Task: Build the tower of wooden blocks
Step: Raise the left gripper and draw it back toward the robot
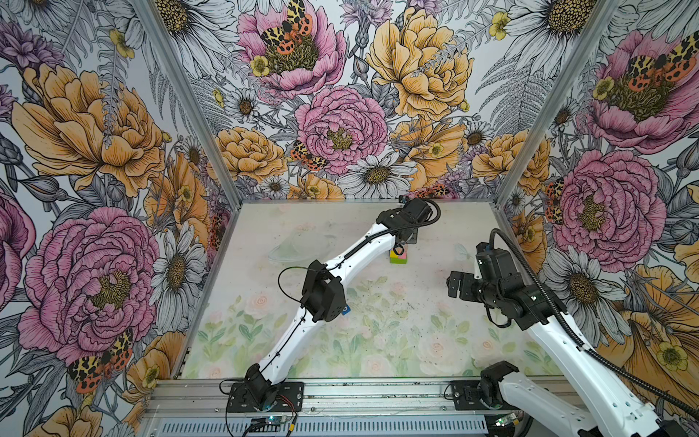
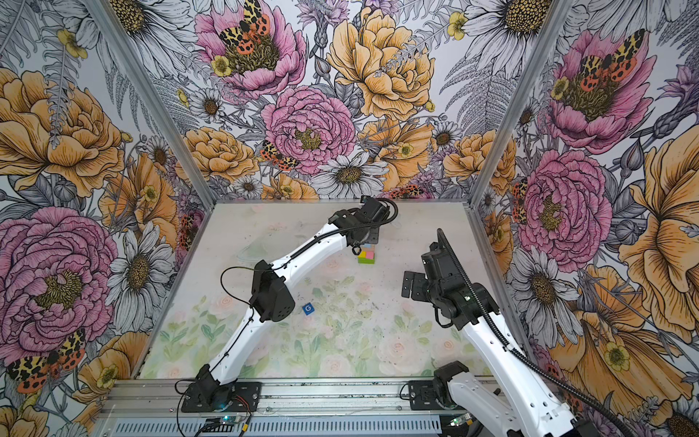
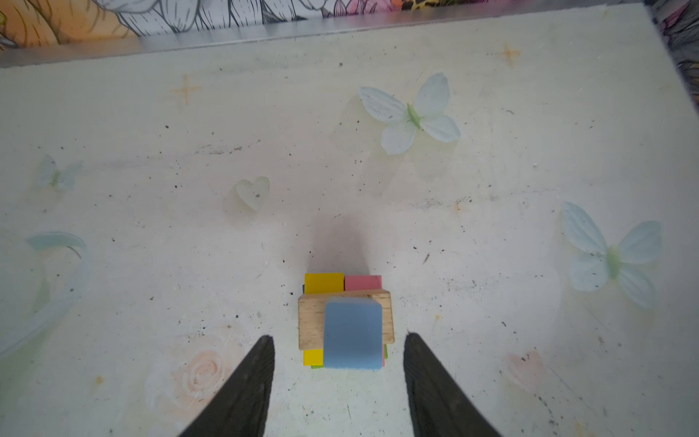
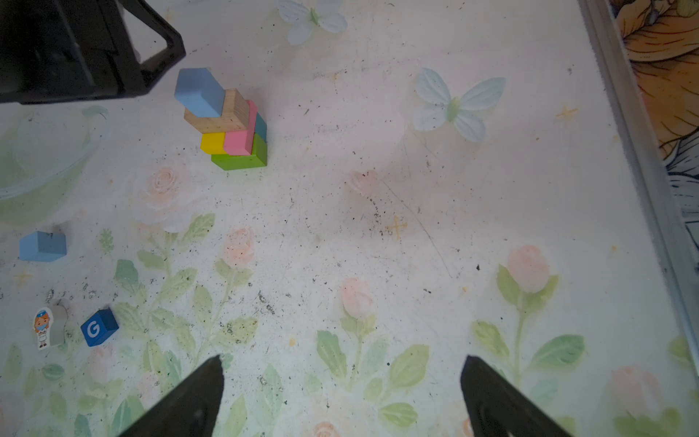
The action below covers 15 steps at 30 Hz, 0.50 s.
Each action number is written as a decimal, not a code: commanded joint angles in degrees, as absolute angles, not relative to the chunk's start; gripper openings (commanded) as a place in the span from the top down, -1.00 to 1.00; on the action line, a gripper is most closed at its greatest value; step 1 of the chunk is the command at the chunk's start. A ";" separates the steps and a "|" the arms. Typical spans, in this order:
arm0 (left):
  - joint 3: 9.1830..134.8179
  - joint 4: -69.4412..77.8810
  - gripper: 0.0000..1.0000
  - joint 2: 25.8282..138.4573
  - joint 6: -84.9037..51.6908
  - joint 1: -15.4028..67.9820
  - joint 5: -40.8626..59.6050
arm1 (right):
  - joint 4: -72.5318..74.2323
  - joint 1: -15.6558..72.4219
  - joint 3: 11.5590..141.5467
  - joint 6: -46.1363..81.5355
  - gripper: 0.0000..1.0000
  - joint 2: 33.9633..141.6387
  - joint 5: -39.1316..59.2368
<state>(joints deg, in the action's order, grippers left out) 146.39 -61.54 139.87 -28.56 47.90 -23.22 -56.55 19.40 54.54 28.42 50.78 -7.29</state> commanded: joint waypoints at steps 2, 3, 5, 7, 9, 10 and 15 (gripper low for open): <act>143.06 -61.08 -0.20 129.43 -25.87 48.83 -28.23 | -56.26 19.07 54.57 27.78 -0.99 50.14 -7.25; 141.46 -61.00 -0.22 127.59 -25.52 49.05 -29.23 | -56.26 19.02 54.72 27.69 -0.99 50.27 -7.01; 137.03 -60.94 -0.26 123.69 -24.89 49.22 -31.39 | -56.33 19.05 55.34 27.19 -0.99 50.82 -6.45; 130.27 -59.67 -0.28 118.70 -24.60 49.45 -33.18 | -56.34 19.10 56.14 26.75 -0.98 51.79 -5.67; 119.55 -55.97 -0.31 111.86 -24.91 49.40 -33.52 | -56.43 19.32 57.43 26.63 -0.93 53.66 -4.48; 114.27 -53.50 -0.34 108.79 -25.34 49.33 -33.37 | -56.44 19.56 58.02 26.80 -0.92 54.64 -4.07; 87.99 -43.42 -0.39 90.19 -30.10 47.58 -30.96 | -56.00 24.49 62.21 28.33 -0.85 60.72 -5.87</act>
